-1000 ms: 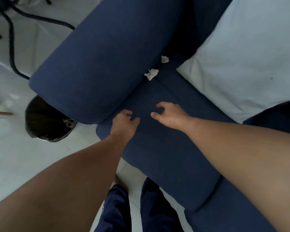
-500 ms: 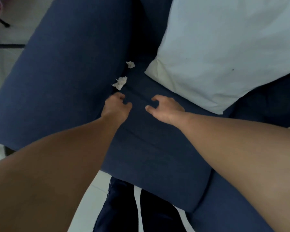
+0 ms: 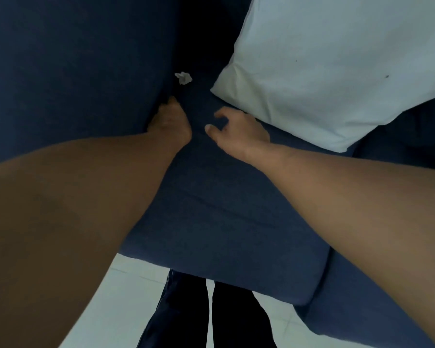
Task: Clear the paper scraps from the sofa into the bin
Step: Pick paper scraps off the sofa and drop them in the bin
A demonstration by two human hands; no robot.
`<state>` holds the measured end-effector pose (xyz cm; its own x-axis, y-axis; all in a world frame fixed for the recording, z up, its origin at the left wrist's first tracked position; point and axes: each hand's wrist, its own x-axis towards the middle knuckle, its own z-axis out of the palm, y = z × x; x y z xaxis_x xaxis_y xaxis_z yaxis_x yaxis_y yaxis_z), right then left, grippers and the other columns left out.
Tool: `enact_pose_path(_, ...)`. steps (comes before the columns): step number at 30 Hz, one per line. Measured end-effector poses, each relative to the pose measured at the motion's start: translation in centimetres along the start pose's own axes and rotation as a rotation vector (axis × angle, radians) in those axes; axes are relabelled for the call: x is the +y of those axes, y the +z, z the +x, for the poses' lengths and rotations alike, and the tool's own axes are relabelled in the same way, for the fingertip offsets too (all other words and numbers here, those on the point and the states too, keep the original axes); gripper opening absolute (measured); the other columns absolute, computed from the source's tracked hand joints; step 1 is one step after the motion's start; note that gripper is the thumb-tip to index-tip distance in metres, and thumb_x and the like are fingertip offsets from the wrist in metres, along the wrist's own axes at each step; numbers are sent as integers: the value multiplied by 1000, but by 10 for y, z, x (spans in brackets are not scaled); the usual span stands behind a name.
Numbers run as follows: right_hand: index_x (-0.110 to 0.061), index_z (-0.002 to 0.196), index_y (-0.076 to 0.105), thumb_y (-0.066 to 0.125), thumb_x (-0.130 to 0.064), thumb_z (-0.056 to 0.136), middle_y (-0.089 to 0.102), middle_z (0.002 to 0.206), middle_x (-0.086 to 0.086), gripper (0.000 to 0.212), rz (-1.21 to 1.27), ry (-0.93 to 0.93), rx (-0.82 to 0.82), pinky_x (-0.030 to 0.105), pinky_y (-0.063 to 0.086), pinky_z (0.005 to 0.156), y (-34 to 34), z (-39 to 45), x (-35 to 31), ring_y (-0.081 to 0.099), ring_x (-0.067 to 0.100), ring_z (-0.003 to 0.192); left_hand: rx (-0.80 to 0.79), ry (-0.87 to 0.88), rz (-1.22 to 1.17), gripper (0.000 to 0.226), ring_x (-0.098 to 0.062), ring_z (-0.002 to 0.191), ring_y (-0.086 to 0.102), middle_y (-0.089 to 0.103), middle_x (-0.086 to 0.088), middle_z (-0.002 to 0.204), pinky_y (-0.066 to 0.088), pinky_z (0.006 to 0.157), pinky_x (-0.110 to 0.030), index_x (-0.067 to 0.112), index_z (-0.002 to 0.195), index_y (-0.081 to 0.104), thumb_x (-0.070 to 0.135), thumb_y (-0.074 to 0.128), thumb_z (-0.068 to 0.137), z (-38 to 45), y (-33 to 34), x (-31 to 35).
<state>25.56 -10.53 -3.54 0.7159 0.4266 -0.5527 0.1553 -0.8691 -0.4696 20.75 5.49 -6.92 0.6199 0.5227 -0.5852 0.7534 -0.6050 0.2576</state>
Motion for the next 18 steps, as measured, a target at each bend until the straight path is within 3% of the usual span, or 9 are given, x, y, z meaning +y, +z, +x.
enact_pose_path(3, -33, 140, 57, 56, -58, 99, 69, 112, -5, 48, -4, -61, 43, 32, 55, 76, 4, 14, -16, 64, 15, 99, -19, -18, 9, 39, -31, 116, 59, 54, -19, 138, 49, 84, -37, 4, 144, 47, 7, 50, 106, 1, 7, -9)
enact_pose_path(7, -23, 137, 59, 54, -34, 106, 65, 115, 1, 34, -45, -127, 81, 29, 50, 74, 5, 44, -41, 60, 15, 96, 72, 40, -31, 25, -29, 105, 62, 60, -17, 125, 52, 77, -39, 6, 127, 60, 5, 50, 104, -7, 14, -21)
enact_pose_path(11, -15, 132, 59, 51, -11, 103, 60, 112, 1, 30, -74, -110, 124, 23, 45, 73, 3, 81, -69, 56, 13, 94, 149, 35, -81, 21, -24, 98, 63, 62, -8, 119, 45, 63, -34, 14, 123, 64, 15, 53, 105, -23, 23, -28)
enact_pose_path(14, -14, 133, 57, 51, -12, 105, 61, 128, 5, 29, -113, -62, 125, 24, 41, 76, 9, 106, -84, 54, 14, 99, 172, 24, -130, 21, -21, 97, 63, 61, -5, 119, 45, 61, -34, 17, 122, 64, 14, 56, 102, -31, 31, -34)
enact_pose_path(18, -11, 139, 57, 51, -23, 109, 59, 140, 9, 33, -177, 10, 21, 25, 44, 80, 24, 127, -88, 61, 22, 121, 200, 19, -185, 19, -21, 98, 63, 60, -3, 119, 50, 64, -34, 19, 120, 64, 20, 57, 103, -33, 33, -36)
